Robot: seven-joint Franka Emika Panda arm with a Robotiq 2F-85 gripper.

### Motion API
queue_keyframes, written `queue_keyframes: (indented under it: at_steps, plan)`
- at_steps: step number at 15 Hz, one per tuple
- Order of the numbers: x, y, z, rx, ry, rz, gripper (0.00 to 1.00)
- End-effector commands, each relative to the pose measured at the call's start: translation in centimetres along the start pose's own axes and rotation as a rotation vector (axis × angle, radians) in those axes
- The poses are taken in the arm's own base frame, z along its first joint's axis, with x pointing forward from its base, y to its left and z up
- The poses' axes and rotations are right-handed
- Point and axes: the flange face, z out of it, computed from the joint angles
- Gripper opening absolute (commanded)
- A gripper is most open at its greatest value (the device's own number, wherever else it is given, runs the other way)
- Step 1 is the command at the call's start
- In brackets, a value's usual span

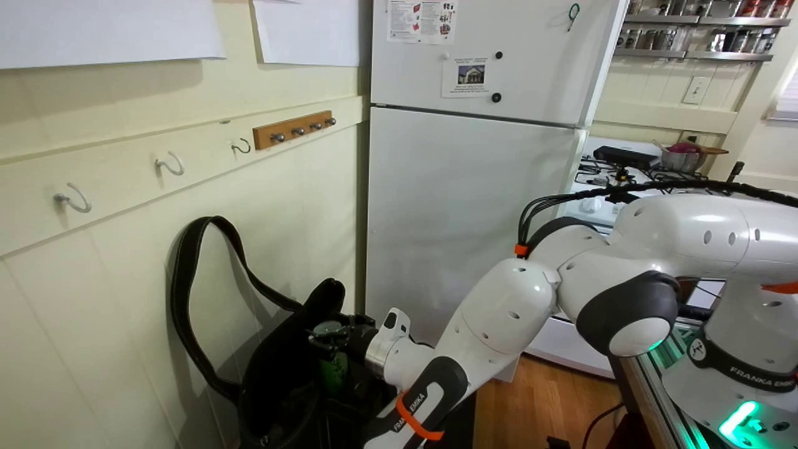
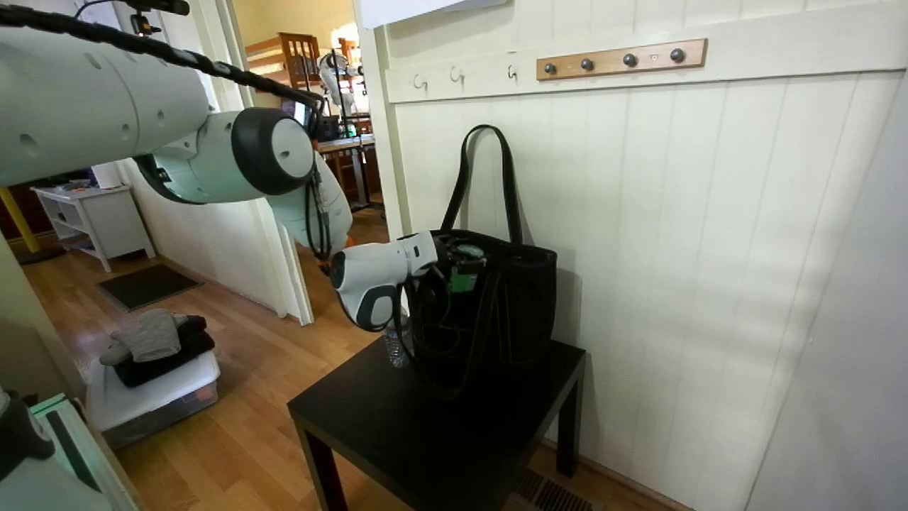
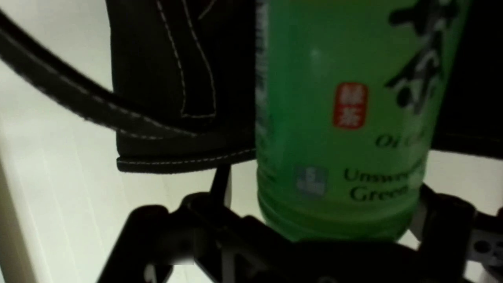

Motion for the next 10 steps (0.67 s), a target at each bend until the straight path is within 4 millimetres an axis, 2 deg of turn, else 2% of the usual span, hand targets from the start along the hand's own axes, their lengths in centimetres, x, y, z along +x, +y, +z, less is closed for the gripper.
queue_keyframes:
  at_steps: [1, 6, 10]
  plan:
    - [-0.9, -0.5, -0.2, 0.038, -0.044, 0.034, 1.00]
    - [-0.8, -0.8, 0.2, 0.066, -0.054, 0.068, 1.00]
    - [-2.3, -1.1, 0.5, 0.055, -0.164, 0.058, 1.00]
